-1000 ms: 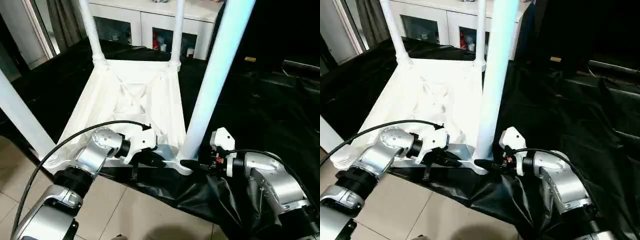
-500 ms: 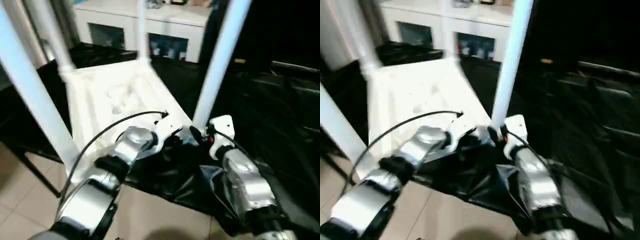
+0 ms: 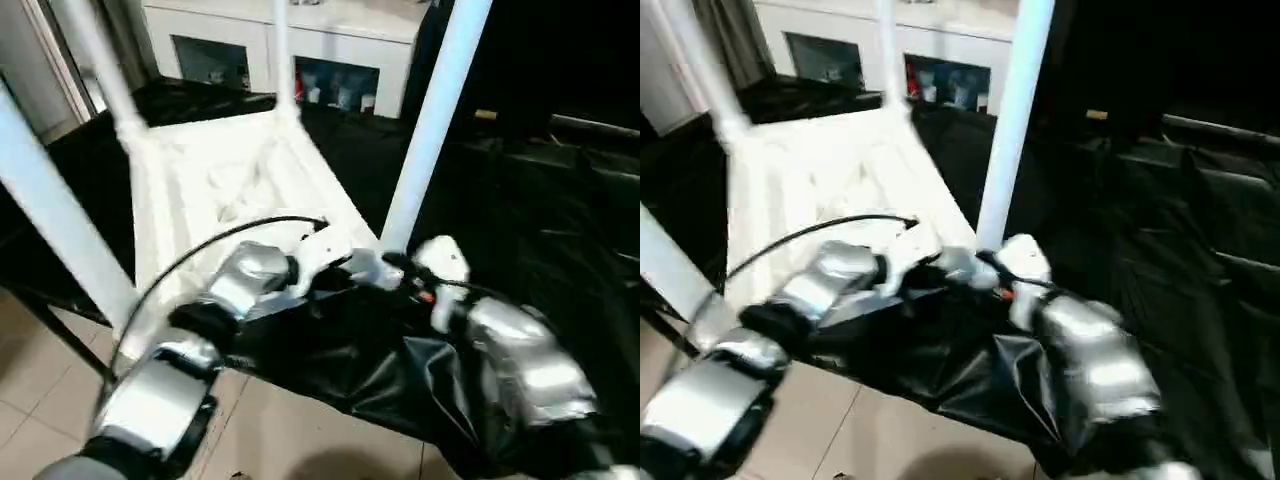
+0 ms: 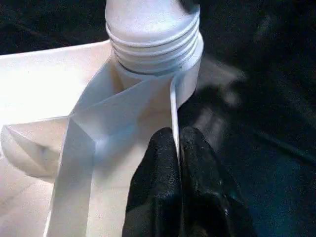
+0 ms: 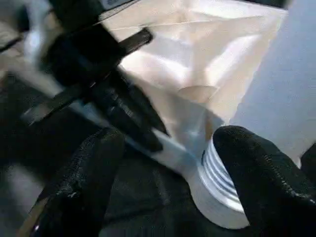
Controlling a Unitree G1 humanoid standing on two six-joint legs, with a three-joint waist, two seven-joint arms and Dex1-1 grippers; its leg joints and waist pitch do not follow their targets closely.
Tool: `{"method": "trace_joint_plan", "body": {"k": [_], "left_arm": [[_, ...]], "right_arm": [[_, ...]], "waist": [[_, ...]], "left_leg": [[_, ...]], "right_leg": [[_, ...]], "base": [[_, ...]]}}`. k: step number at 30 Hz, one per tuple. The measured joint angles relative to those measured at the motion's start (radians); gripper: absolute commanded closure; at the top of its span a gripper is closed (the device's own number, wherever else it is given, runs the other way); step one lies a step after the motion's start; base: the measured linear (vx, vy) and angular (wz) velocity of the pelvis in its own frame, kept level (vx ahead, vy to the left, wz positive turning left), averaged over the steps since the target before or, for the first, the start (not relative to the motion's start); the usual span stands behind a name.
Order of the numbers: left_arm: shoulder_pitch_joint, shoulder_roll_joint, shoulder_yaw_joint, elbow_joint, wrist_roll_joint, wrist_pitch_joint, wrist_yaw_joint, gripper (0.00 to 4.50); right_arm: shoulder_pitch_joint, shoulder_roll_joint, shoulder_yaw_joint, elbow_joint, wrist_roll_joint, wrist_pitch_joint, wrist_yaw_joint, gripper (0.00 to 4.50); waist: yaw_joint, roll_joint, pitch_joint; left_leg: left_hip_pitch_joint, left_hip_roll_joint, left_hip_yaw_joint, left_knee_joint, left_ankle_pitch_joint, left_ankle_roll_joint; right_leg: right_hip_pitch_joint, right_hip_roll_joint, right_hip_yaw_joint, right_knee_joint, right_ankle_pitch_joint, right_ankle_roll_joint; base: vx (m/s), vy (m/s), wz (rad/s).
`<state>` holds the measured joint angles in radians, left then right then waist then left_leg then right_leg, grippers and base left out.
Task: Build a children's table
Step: Rotate leg to tighten
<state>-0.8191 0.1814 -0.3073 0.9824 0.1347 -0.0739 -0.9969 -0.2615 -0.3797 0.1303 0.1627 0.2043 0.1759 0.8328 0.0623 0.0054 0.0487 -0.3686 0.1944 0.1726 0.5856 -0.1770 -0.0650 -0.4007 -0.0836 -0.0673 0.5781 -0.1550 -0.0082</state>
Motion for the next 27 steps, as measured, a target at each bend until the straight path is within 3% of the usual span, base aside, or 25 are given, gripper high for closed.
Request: {"method": "trace_joint_plan", "body": {"k": [4,9,15,18,27], "left_arm": [[0.026,0.047,-0.004,-0.026,-0.015,-0.027,-0.078,4.50],[0.065,0.086,0.005,-0.072,-0.038,-0.038,-0.177,4.50],[0.107,0.108,-0.014,-0.159,-0.055,-0.028,-0.289,4.50],[0.109,0.099,-0.024,-0.176,-0.055,-0.019,-0.299,4.50],[0.123,0.097,-0.026,-0.212,-0.053,0.003,-0.304,4.50]], "right_arm": [[0.033,-0.124,-0.024,-0.051,0.035,0.049,0.091,0.39],[0.038,-0.163,-0.037,-0.051,0.000,0.051,0.099,0.04],[0.034,-0.135,0.000,-0.052,-0.002,0.053,0.101,0.04],[0.033,-0.104,0.031,-0.052,-0.002,0.051,0.112,0.04],[-0.001,-0.075,0.056,-0.032,-0.002,0.039,0.135,0.20]], "waist": [[0.001,0.000,0.000],[-0.003,0.000,0.000],[0.005,0.000,0.000],[0.010,0.000,0.000],[0.016,-0.001,0.001]], "left_leg": [[0.002,-0.001,0.002,0.000,0.000,0.000],[0.002,0.000,0.002,-0.001,0.000,-0.001],[0.001,0.000,0.004,-0.001,0.000,-0.001],[-0.001,-0.001,0.007,-0.001,0.000,0.000],[-0.001,-0.001,0.010,-0.001,0.000,0.001]], "right_leg": [[0.002,-0.002,0.001,0.000,0.000,0.000],[0.001,-0.002,0.000,0.001,-0.003,0.005],[0.002,-0.004,0.000,0.001,0.000,0.001],[0.001,-0.006,0.000,0.001,0.000,0.001],[0.000,-0.008,0.001,0.001,-0.001,0.003]], "base": [[0.000,0.000,0.00],[0.000,0.000,0.00],[0.000,0.000,0.00],[0.000,0.000,0.00],[0.000,0.000,0.00]]}}
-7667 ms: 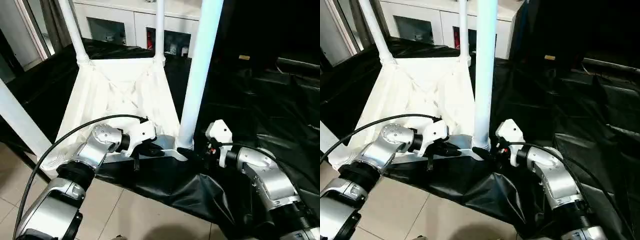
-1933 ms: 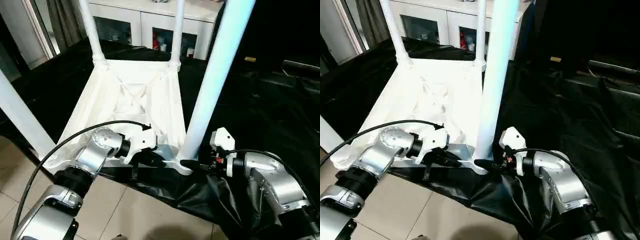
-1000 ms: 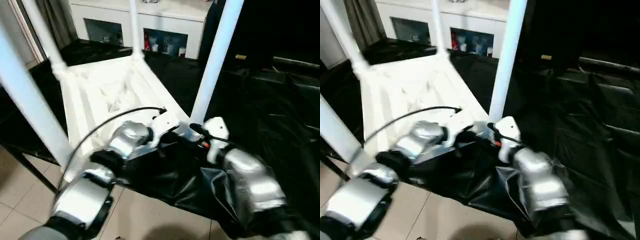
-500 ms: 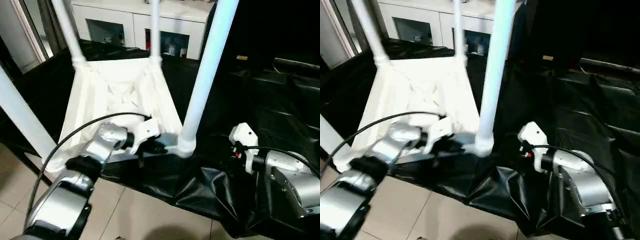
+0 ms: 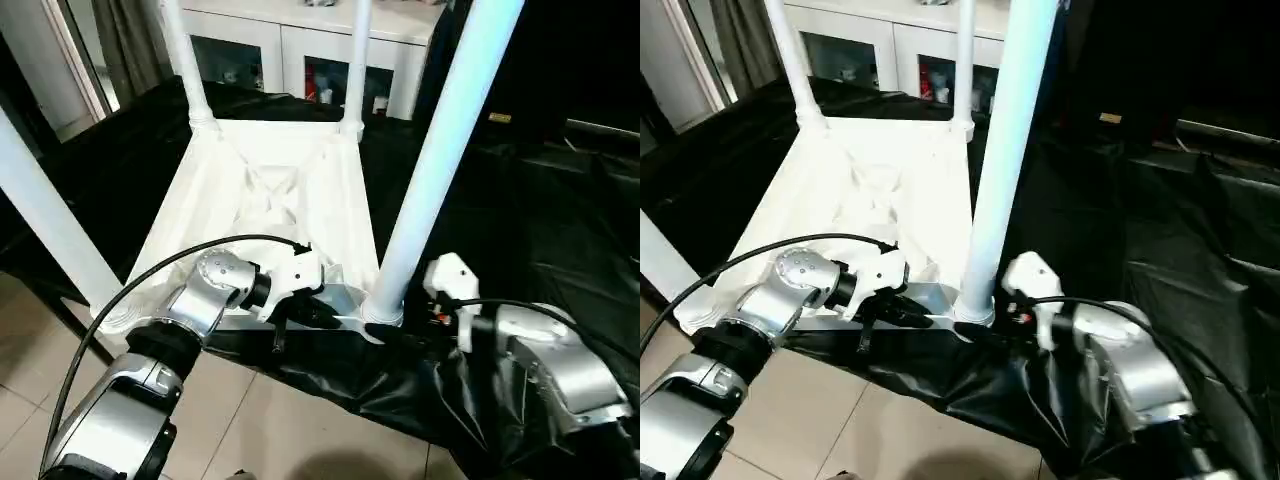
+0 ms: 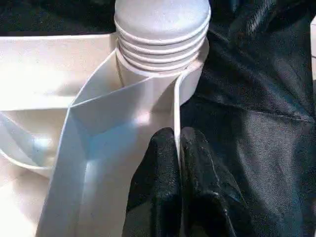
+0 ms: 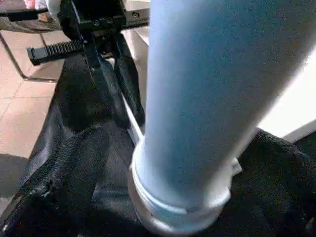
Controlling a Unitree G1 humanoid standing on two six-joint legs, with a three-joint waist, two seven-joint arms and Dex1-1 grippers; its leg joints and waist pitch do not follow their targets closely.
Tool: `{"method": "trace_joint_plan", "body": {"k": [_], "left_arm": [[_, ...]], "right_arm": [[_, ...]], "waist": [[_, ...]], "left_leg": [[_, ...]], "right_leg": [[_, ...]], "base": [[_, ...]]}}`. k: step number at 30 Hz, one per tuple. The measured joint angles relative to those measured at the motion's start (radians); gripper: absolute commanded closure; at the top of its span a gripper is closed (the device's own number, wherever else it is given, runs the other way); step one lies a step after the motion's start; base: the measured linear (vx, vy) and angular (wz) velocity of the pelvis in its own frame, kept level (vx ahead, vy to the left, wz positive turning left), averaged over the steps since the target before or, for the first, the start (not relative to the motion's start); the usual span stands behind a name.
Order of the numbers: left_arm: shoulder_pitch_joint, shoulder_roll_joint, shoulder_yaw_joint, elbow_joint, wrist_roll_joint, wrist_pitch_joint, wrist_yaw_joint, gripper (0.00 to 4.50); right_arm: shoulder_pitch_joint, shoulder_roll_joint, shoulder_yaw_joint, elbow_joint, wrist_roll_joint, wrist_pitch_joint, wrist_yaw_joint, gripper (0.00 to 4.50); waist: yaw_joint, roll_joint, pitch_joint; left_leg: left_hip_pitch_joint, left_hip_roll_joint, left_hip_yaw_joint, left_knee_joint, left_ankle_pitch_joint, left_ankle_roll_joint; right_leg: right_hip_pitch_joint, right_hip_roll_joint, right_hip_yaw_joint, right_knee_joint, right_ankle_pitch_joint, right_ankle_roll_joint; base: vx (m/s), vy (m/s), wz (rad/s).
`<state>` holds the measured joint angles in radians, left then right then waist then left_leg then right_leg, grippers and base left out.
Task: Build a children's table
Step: Rotate leg to tighten
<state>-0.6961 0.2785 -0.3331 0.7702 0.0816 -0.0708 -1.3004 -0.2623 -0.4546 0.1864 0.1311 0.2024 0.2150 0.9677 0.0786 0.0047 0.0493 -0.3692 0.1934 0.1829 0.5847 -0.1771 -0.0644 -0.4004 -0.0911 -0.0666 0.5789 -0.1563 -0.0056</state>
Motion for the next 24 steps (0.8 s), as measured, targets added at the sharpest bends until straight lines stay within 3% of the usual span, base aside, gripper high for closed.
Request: {"method": "trace_joint_plan", "body": {"k": [17,24], "left_arm": [[0.014,0.007,-0.002,-0.032,0.001,0.017,-0.001,4.50],[0.018,0.009,-0.001,-0.041,0.001,0.026,0.002,4.50]], "right_arm": [[-0.011,-0.002,0.000,0.037,-0.005,-0.018,0.013,1.70],[-0.011,0.004,-0.001,0.047,-0.004,-0.029,0.011,1.87]], "waist": [[0.005,-0.001,0.000],[0.005,-0.001,0.000]], "left_leg": [[0.000,0.000,0.001,0.000,0.000,0.000],[0.000,0.000,0.001,0.000,0.000,0.000]], "right_leg": [[-0.001,0.000,0.000,0.001,-0.001,0.002],[-0.001,0.000,0.000,0.001,-0.001,0.002]], "base": [[0.000,0.000,0.00],[0.000,0.000,0.00]]}}
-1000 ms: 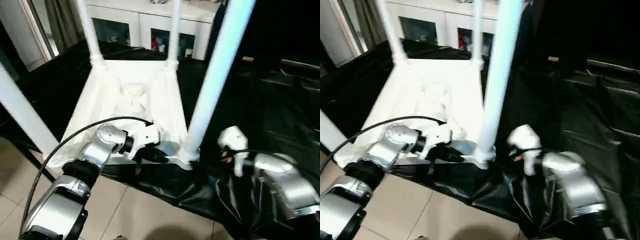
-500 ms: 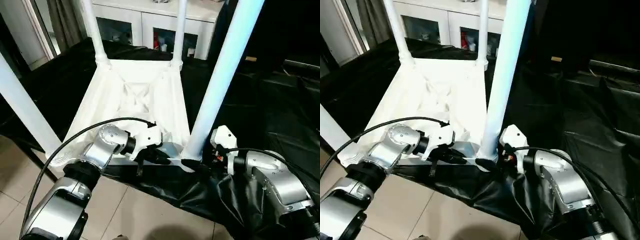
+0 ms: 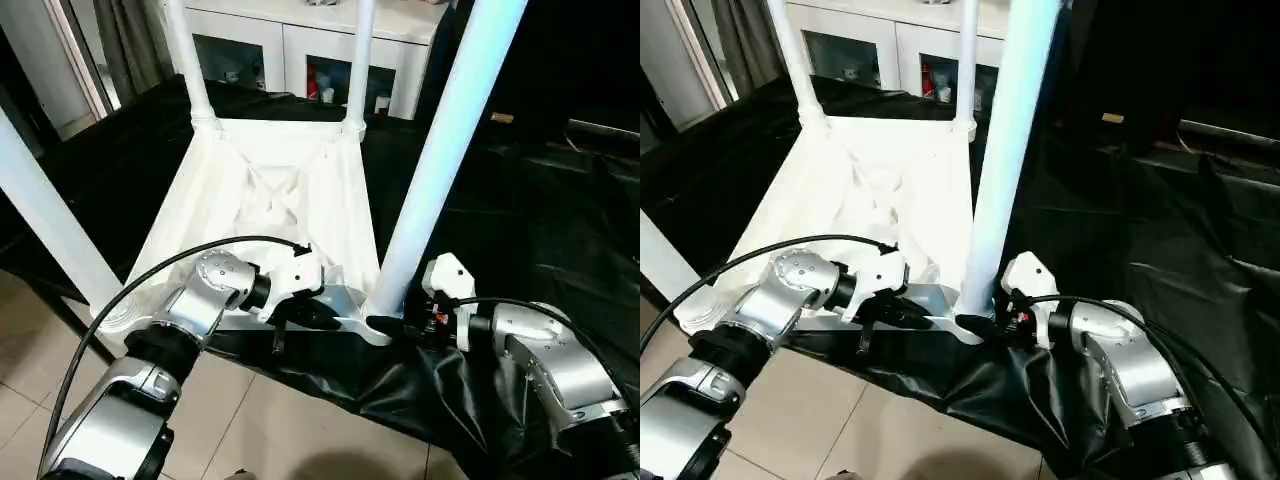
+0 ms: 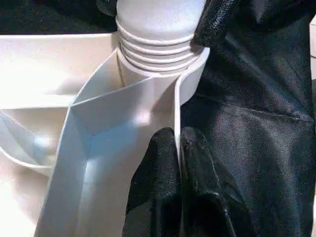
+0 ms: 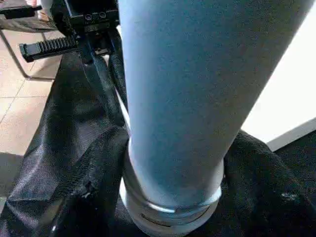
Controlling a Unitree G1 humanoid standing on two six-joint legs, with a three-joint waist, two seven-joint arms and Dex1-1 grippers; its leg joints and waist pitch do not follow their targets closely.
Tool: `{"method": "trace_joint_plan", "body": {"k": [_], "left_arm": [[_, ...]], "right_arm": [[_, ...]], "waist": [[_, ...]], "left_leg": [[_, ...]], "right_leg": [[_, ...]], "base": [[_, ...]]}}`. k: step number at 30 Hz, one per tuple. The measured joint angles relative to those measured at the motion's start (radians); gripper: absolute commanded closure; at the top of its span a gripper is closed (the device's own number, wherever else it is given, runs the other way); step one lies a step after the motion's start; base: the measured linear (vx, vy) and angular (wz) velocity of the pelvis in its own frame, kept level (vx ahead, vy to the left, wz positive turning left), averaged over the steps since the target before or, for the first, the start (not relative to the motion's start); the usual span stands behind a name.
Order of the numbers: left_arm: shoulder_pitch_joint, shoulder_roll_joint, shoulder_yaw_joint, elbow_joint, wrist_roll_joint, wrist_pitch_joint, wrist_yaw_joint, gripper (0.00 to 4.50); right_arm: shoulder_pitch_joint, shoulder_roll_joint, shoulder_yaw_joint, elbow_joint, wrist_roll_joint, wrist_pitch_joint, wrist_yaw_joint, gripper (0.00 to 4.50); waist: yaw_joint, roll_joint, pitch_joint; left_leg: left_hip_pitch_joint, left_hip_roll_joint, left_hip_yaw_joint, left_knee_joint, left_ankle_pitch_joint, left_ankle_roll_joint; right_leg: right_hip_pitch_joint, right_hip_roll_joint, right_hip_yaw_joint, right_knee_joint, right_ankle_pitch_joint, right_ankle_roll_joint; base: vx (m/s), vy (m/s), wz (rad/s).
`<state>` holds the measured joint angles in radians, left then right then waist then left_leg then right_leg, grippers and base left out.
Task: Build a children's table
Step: Rotate leg to tighten
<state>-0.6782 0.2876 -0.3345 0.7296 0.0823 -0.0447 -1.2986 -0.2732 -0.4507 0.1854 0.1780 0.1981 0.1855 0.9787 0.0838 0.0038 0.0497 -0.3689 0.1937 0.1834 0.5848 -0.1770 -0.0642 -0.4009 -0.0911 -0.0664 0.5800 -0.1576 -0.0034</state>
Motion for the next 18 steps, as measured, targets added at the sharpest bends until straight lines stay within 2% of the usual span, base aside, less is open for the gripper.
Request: {"method": "trace_joint_plan", "body": {"k": [2,6,8,10,12,15,18], "left_arm": [[0.000,0.000,0.002,0.003,0.000,0.004,0.012,4.50],[-0.020,-0.027,0.010,0.047,0.017,0.012,0.111,4.50],[-0.044,-0.065,0.017,0.089,0.036,0.024,0.195,4.50],[-0.090,-0.148,0.025,0.166,0.062,0.053,0.349,4.50],[-0.118,-0.214,0.024,0.211,0.074,0.085,0.454,4.50],[-0.149,-0.265,0.026,0.264,0.074,0.108,0.547,4.50],[-0.162,-0.275,0.026,0.296,0.078,0.091,0.566,4.50]], "right_arm": [[0.001,0.018,-0.003,0.009,-0.001,-0.005,-0.024,1.88],[0.004,0.085,-0.029,0.055,-0.028,-0.038,-0.164,1.89],[0.007,0.144,-0.064,0.079,-0.046,-0.040,-0.272,1.89],[0.005,0.245,-0.120,0.105,-0.076,-0.023,-0.475,1.89],[-0.008,0.302,-0.151,0.120,-0.097,-0.004,-0.619,1.89],[-0.041,0.342,-0.158,0.158,-0.130,-0.002,-0.736,1.89],[-0.048,0.355,-0.161,0.179,-0.138,-0.020,-0.763,1.89]], "waist": [[-0.001,0.000,0.000],[-0.017,-0.001,-0.001],[-0.025,-0.003,-0.002],[-0.028,-0.003,-0.002],[-0.033,-0.002,-0.002],[-0.040,-0.001,-0.003],[-0.044,0.000,-0.004]], "left_leg": [[0.000,0.000,0.000,0.000,0.000,0.000],[0.002,0.000,0.000,0.000,0.000,0.000],[0.003,0.000,0.000,0.001,0.000,0.000],[0.002,-0.001,0.000,0.002,0.000,0.000],[0.003,-0.003,-0.001,0.002,0.000,0.000],[0.003,-0.004,-0.001,0.002,0.000,0.000],[0.002,-0.004,-0.004,0.002,0.000,0.000]], "right_leg": [[0.000,0.000,0.000,0.000,0.000,0.000],[0.001,0.000,0.000,0.001,-0.002,0.004],[0.002,0.000,0.000,0.000,-0.003,0.005],[0.002,-0.001,0.000,-0.001,-0.003,0.005],[0.003,-0.002,0.000,-0.003,-0.003,0.005],[0.004,-0.003,0.000,-0.004,-0.003,0.006],[0.005,-0.003,-0.002,-0.005,-0.003,0.006]], "base": [[0.000,0.000,0.00],[0.000,0.000,0.00],[0.000,0.000,0.00],[0.000,0.000,0.00],[0.000,0.000,0.00],[0.000,0.000,0.00],[0.000,0.000,0.00]]}}
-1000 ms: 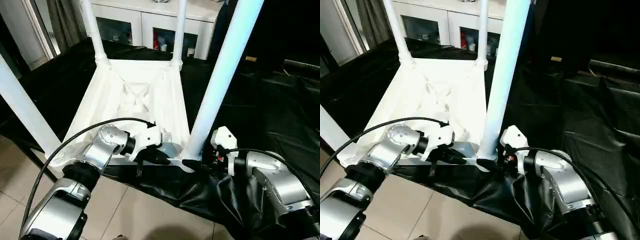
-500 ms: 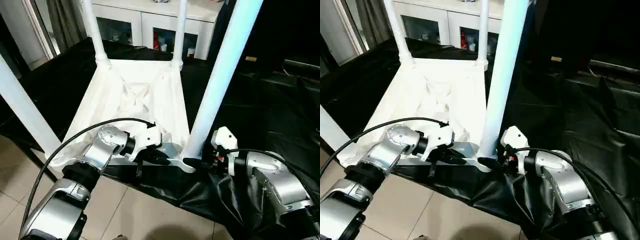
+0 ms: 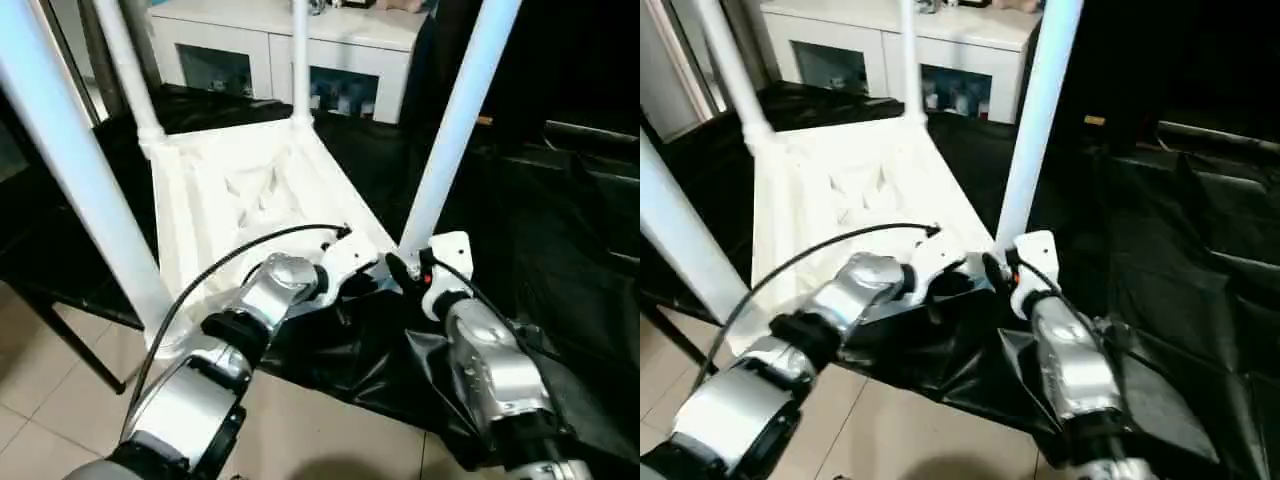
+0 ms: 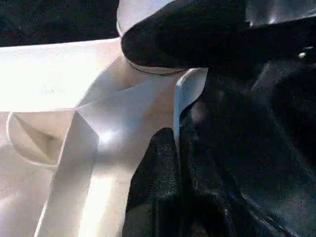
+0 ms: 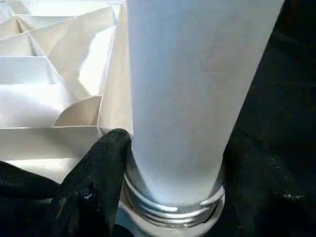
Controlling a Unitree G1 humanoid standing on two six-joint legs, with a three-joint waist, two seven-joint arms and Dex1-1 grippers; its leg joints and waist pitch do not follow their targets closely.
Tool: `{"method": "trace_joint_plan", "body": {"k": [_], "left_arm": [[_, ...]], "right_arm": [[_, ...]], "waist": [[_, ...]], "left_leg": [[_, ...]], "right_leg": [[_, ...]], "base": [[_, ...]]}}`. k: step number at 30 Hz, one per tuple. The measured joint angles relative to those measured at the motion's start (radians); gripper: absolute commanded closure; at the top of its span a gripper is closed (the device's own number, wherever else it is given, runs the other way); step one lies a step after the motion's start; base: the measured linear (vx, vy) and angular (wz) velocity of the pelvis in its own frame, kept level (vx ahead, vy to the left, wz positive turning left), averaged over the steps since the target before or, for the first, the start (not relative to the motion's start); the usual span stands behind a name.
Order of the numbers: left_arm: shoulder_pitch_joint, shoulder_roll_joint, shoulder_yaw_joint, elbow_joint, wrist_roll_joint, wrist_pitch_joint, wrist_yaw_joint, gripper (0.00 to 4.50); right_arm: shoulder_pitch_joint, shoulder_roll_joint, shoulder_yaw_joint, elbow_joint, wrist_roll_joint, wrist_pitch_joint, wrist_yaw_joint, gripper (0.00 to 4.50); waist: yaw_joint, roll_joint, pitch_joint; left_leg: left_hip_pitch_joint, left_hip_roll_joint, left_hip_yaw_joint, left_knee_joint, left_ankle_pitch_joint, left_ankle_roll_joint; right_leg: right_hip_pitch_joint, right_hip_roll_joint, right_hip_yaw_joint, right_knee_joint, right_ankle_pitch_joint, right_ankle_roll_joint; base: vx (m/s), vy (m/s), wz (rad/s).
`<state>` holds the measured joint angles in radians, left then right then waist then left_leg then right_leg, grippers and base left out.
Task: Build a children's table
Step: Rotate leg to tighten
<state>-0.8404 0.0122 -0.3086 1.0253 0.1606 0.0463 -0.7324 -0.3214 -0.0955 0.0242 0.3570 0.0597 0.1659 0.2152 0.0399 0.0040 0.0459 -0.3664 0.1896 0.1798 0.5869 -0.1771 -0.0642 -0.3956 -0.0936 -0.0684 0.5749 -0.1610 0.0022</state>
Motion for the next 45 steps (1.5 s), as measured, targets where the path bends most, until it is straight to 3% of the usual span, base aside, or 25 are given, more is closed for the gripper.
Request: {"method": "trace_joint_plan", "body": {"k": [2,4,7,13,19,23,24,34,42,45], "left_arm": [[-0.001,0.001,0.000,0.007,0.004,-0.015,-0.001,4.50],[-0.002,0.005,-0.001,0.011,0.010,-0.031,-0.008,4.50],[-0.001,0.033,0.006,0.015,0.010,-0.053,-0.025,4.50],[0.037,0.127,0.000,-0.032,-0.011,-0.141,-0.203,4.50],[0.118,0.225,-0.011,-0.172,-0.058,-0.173,-0.464,4.50],[0.145,0.252,-0.015,-0.226,-0.085,-0.155,-0.562,4.50],[0.145,0.254,-0.015,-0.230,-0.088,-0.146,-0.575,4.50],[0.165,0.268,-0.014,-0.266,-0.089,-0.134,-0.592,4.50],[0.174,0.268,-0.014,-0.282,-0.086,-0.121,-0.576,4.50],[0.153,0.239,-0.010,-0.241,-0.068,-0.125,-0.494,4.50]], "right_arm": [[0.001,0.000,-0.004,0.001,-0.001,-0.007,0.010,1.89],[0.003,-0.002,-0.017,0.000,0.009,-0.010,0.039,1.33],[0.019,-0.019,-0.017,-0.043,0.052,-0.019,0.135,1.11],[0.057,-0.200,0.050,-0.142,0.109,0.019,0.415,0.65],[0.100,-0.336,0.106,-0.228,0.152,0.058,0.668,0.65],[0.099,-0.358,0.134,-0.236,0.176,0.078,0.738,0.65],[0.099,-0.358,0.138,-0.236,0.180,0.087,0.749,0.92],[0.086,-0.370,0.143,-0.226,0.182,0.092,0.787,1.72],[0.088,-0.360,0.139,-0.212,0.180,0.072,0.784,1.86],[0.095,-0.306,0.103,-0.177,0.172,0.057,0.694,1.87]], "waist": [[-0.001,0.001,-0.001],[-0.002,0.002,-0.001],[-0.008,0.002,-0.001],[-0.004,0.002,0.000],[0.016,0.003,-0.001],[0.024,0.003,-0.001],[0.024,0.003,-0.001],[0.022,0.001,0.000],[0.022,0.001,0.000],[0.018,0.002,0.000]], "left_leg": [[-0.001,0.000,0.000,0.000,0.000,0.000],[-0.002,0.000,-0.001,-0.001,0.000,0.000],[-0.002,0.000,-0.003,-0.002,0.000,0.000],[-0.003,0.001,-0.005,-0.004,0.000,0.000],[-0.003,0.001,-0.002,-0.008,0.000,0.000],[-0.003,0.002,0.003,-0.008,0.000,0.001],[-0.003,0.002,0.004,-0.008,0.000,0.002],[-0.002,0.002,0.005,-0.008,0.000,0.001],[-0.001,0.002,0.005,-0.008,0.000,0.001],[0.000,0.002,0.005,-0.007,0.000,0.001]], "right_leg": [[0.000,0.000,0.000,0.000,0.000,0.000],[0.000,0.000,0.000,0.000,0.000,0.000],[-0.002,0.001,-0.001,0.000,0.000,0.000],[-0.004,0.002,-0.002,0.002,0.001,0.000],[-0.004,0.001,-0.001,0.004,0.002,-0.004],[-0.005,0.001,0.002,0.004,0.001,-0.003],[-0.005,0.001,0.002,0.004,0.001,-0.003],[-0.005,0.001,0.003,0.004,0.000,-0.002],[-0.005,0.001,0.003,0.004,0.000,-0.001],[-0.004,0.001,0.003,0.004,0.000,-0.001]], "base": [[0.000,0.000,0.00],[0.000,0.000,0.00],[0.000,0.000,0.00],[0.000,0.000,0.00],[0.000,0.000,0.00],[0.000,0.000,0.00],[0.000,0.000,0.00],[0.000,0.000,0.00],[0.000,0.000,0.00],[0.000,0.000,0.00]]}}
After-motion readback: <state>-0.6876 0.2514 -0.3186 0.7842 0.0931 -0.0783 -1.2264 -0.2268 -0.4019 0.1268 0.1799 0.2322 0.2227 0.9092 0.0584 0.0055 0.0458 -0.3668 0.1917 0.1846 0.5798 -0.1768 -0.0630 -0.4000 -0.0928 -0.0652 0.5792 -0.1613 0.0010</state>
